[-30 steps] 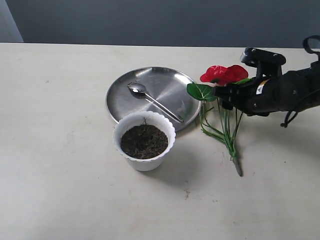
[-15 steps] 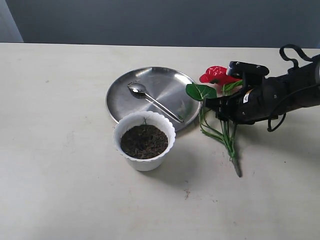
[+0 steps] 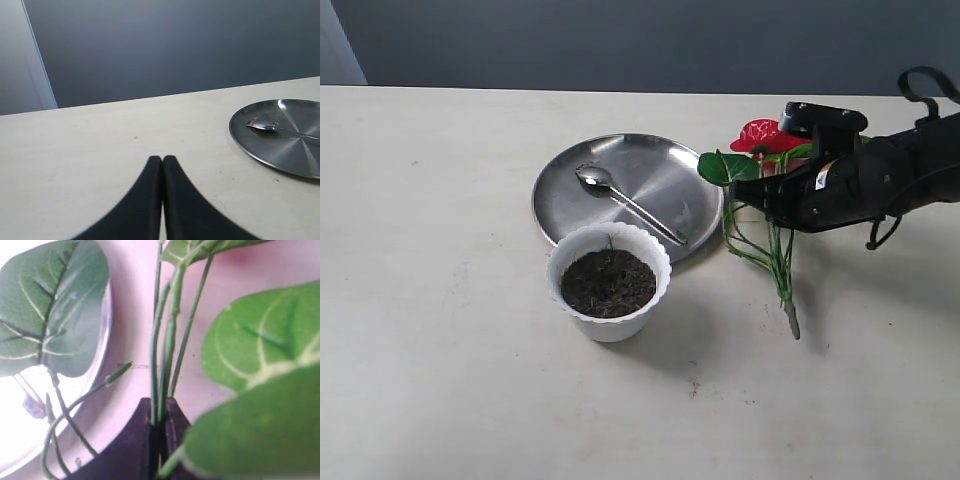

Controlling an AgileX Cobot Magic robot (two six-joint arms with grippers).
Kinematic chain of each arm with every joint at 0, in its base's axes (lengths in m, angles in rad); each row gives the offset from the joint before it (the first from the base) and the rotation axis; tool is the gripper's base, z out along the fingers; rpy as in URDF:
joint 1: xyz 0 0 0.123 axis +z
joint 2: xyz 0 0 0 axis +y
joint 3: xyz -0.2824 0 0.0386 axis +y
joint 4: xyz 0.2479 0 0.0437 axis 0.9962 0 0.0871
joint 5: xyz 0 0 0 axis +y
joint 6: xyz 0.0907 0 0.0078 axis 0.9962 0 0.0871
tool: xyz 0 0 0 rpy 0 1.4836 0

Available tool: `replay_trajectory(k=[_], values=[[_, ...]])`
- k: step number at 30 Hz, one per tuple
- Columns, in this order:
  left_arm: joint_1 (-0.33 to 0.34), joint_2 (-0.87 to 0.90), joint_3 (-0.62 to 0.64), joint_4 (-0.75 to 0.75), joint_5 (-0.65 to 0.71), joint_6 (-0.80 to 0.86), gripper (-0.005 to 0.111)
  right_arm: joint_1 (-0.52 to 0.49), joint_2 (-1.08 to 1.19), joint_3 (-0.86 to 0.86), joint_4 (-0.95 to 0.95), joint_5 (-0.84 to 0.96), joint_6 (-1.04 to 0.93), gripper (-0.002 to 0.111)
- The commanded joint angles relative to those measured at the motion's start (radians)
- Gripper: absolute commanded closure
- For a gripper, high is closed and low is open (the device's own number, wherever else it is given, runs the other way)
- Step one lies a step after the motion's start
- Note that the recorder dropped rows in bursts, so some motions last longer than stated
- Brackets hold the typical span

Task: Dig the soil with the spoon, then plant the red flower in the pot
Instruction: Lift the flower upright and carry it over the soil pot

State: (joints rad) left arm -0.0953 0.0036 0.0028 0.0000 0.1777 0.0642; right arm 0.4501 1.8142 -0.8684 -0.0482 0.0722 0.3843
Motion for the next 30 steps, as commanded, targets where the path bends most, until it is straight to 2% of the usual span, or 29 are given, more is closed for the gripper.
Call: replay_trajectory(k=[1, 8, 17, 22, 23, 24, 25, 26, 30], values=[[-0.007, -0.004, -0.003, 0.000, -0.014, 0.000, 0.106, 0.000, -0.092, -0.004, -0.047, 0.024, 0.001, 0.108], [-0.007, -0.004, -0.003, 0.000, -0.014, 0.000, 0.106, 0.000, -0.258, -0.004, -0.082, -0.007, -0.006, 0.108], [-0.007, -0.004, -0.003, 0.000, -0.014, 0.000, 0.106, 0.000, -0.436, -0.004, -0.091, -0.197, -0.008, 0.108], [-0.007, -0.004, -0.003, 0.000, -0.018, 0.000, 0.106, 0.050, -0.489, 0.001, -0.135, -0.310, -0.010, 0.108], [-0.007, -0.004, -0.003, 0.000, -0.018, 0.000, 0.106, 0.066, -0.496, 0.012, -0.135, -0.355, -0.010, 0.108], [-0.007, -0.004, -0.003, 0.000, -0.018, 0.000, 0.106, 0.095, -0.506, 0.063, -0.135, -0.523, -0.010, 0.108], [-0.007, -0.004, -0.003, 0.000, -0.018, 0.000, 0.106, 0.106, -0.512, 0.097, -0.133, -0.603, -0.008, 0.108], [-0.007, -0.004, -0.003, 0.000, -0.018, 0.000, 0.106, 0.130, -0.512, 0.173, -0.117, -0.803, -0.008, 0.109], [-0.007, -0.004, -0.003, 0.000, -0.018, 0.000, 0.106, 0.163, -0.508, 0.374, -0.112, -1.235, -0.038, 0.109]])
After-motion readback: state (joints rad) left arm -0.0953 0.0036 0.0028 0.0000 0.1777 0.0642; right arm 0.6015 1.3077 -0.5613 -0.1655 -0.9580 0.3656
